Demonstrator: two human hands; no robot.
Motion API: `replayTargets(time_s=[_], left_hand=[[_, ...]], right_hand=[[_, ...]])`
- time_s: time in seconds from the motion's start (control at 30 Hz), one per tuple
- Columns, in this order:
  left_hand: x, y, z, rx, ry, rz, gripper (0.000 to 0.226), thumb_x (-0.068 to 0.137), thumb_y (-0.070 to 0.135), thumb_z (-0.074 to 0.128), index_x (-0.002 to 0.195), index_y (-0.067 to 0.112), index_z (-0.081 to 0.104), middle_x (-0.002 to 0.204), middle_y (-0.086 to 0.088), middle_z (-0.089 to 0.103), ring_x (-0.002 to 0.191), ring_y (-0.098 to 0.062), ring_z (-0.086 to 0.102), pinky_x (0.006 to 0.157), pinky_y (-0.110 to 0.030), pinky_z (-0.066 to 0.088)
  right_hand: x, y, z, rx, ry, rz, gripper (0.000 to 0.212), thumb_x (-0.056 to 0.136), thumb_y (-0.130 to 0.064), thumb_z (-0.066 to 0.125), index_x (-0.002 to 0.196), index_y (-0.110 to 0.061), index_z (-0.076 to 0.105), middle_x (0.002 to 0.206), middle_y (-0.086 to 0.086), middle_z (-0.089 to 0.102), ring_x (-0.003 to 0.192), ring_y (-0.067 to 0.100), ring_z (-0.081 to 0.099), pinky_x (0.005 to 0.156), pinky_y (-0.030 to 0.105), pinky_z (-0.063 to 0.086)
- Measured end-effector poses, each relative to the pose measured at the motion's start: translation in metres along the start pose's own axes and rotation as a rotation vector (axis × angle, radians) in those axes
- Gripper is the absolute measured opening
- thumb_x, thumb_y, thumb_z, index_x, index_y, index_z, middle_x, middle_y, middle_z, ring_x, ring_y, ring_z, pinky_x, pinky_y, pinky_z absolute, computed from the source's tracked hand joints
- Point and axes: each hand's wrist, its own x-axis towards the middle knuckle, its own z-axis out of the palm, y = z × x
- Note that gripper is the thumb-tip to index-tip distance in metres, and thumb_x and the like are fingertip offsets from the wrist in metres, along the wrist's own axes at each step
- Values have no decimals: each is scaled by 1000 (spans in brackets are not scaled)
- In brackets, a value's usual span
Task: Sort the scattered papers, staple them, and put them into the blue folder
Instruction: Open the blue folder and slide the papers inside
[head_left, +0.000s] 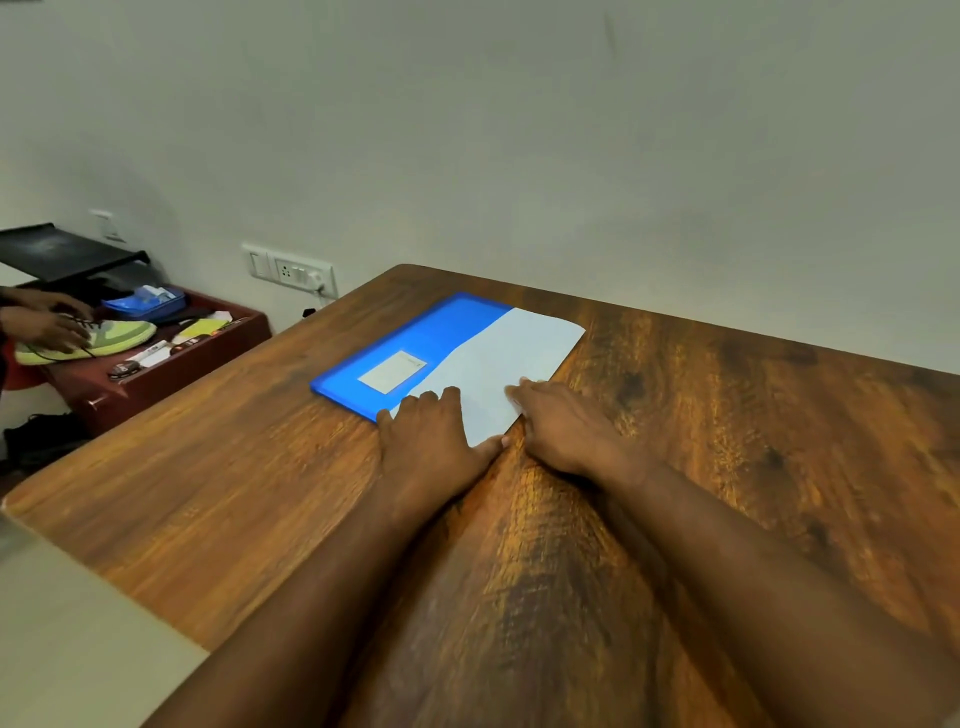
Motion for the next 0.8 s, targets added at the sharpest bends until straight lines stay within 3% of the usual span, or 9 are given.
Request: replayTargets(time_s=[0.17, 0.27, 0.37, 0.57, 0.67, 0.8], left_hand=[[-11, 5, -4, 3, -5, 58, 87, 82, 92, 44, 139, 27, 54, 133, 0, 65, 123, -23, 58, 104, -53, 46], [-22, 15, -7, -6, -15, 109, 89, 81, 94, 43, 140, 29, 54, 134, 3, 66, 121, -21, 59, 102, -50, 49], [-34, 30, -10, 8, -54, 152, 88, 82, 93, 44, 141, 29, 54, 136, 3, 65, 123, -21, 59, 103, -48, 49], [-66, 70, -10, 71, -107, 218, 74, 84, 89, 46, 121, 27, 55, 123, -1, 65, 115, -25, 58, 94, -47, 45], [-86, 94, -7, 79, -103, 270, 72, 86, 88, 45, 120, 26, 56, 122, -2, 65, 116, -26, 57, 94, -47, 44], [-102, 120, -2, 33, -99, 305, 66, 88, 83, 47, 120, 26, 58, 122, -2, 63, 116, -26, 56, 97, -49, 46]], right_hand=[[-12, 7, -5, -56, 25, -5, 59, 102, -35, 50, 159, -24, 37, 164, 5, 40, 148, 26, 40, 119, 57, 29], [-30, 16, -7, -110, 28, -5, 48, 103, -38, 46, 148, -23, 48, 144, 4, 58, 131, 25, 54, 112, 57, 35], [-54, 31, -6, -129, 35, 7, 43, 101, -38, 43, 139, -23, 54, 132, 1, 63, 122, 24, 57, 108, 57, 39], [-101, 62, 0, -111, 69, 67, 51, 103, -34, 42, 154, -28, 42, 163, 0, 41, 146, 21, 42, 120, 57, 29], [-129, 81, 0, -90, 75, 117, 54, 107, -38, 41, 160, -31, 35, 168, -3, 33, 151, 18, 36, 125, 55, 22], [-166, 100, 6, -77, 124, 165, 52, 107, -38, 40, 158, -31, 38, 166, -5, 37, 149, 16, 39, 123, 56, 28]])
